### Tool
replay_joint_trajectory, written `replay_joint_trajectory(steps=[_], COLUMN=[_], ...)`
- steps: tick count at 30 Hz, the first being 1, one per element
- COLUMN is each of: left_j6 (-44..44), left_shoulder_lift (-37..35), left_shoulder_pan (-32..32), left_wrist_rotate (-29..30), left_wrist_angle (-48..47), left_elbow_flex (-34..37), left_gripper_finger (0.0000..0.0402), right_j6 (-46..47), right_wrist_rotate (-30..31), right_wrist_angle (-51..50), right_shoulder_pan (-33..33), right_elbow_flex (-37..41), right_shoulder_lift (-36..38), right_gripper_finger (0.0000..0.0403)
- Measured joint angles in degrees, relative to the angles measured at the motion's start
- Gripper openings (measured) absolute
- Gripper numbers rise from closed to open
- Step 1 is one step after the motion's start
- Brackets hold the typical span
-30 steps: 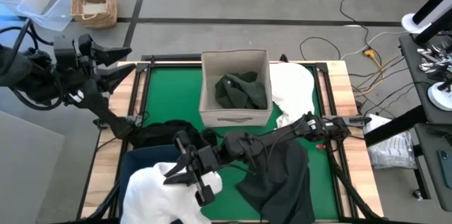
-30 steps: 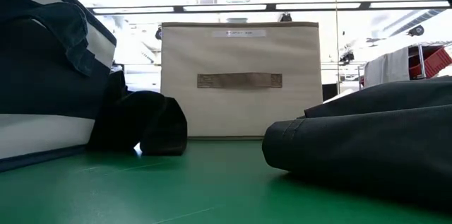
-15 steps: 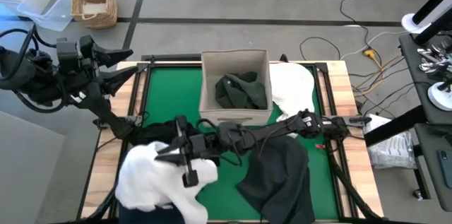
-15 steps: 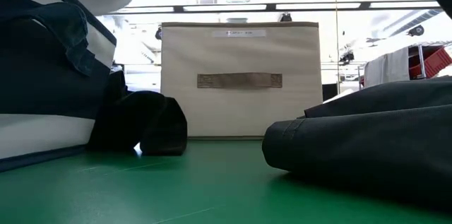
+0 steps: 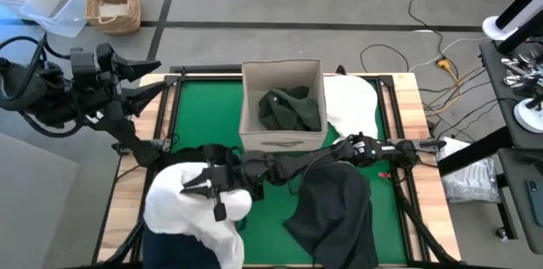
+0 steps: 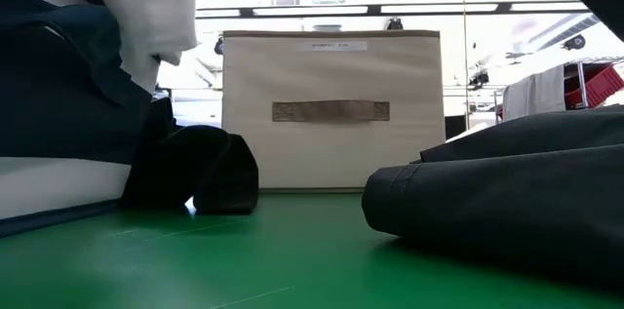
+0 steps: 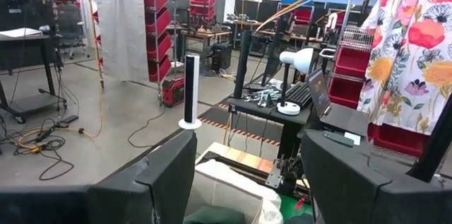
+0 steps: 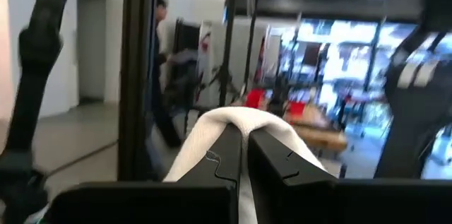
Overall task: Sort clothes
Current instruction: Put the white cloth into the blue laundry bin
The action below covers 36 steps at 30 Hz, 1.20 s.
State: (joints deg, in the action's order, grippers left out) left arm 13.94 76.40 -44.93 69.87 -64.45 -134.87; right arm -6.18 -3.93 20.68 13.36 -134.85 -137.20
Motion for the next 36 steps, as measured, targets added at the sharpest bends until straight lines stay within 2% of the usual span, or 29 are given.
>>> replay_joint_trajectory(steps=[23,36], left_j6=[0.02,0.02], left_shoulder_lift=[0.17,0.17], left_shoulder_pan=[0.0,0.0], left_wrist_rotate=[0.02,0.02], left_wrist_angle=[-0.44,-1.16], left_elbow_flex=[0.0,0.0], left_gripper_finger=[0.0233,0.0233], right_j6=[2.42,3.85], right_wrist_rotate=[-1.11,-1.15], right_wrist_angle=[-20.72,-37.39], right_shoulder_pan=[0.25,0.52], right_elbow_flex=[0.12,0.13], right_shoulder_lift=[-0.64,-0.69], right_gripper_finger=[0.0009,0.0009])
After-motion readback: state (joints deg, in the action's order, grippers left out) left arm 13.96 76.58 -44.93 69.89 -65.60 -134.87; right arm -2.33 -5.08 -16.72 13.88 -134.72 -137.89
